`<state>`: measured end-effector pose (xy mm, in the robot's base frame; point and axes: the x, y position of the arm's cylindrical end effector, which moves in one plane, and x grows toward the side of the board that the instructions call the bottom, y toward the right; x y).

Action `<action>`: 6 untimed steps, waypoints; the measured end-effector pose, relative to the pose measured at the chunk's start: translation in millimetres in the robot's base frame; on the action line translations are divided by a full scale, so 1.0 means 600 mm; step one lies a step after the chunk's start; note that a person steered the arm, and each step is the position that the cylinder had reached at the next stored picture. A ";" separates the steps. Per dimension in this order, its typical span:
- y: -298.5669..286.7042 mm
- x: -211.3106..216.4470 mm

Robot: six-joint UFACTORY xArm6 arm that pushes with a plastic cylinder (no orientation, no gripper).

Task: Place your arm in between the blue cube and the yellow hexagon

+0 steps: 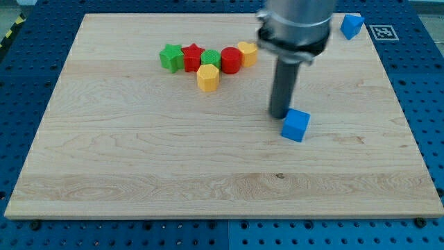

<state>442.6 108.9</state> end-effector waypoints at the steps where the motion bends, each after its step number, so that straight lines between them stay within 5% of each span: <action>1: -0.017 -0.014; 3: -0.140 0.019; 6: -0.140 0.012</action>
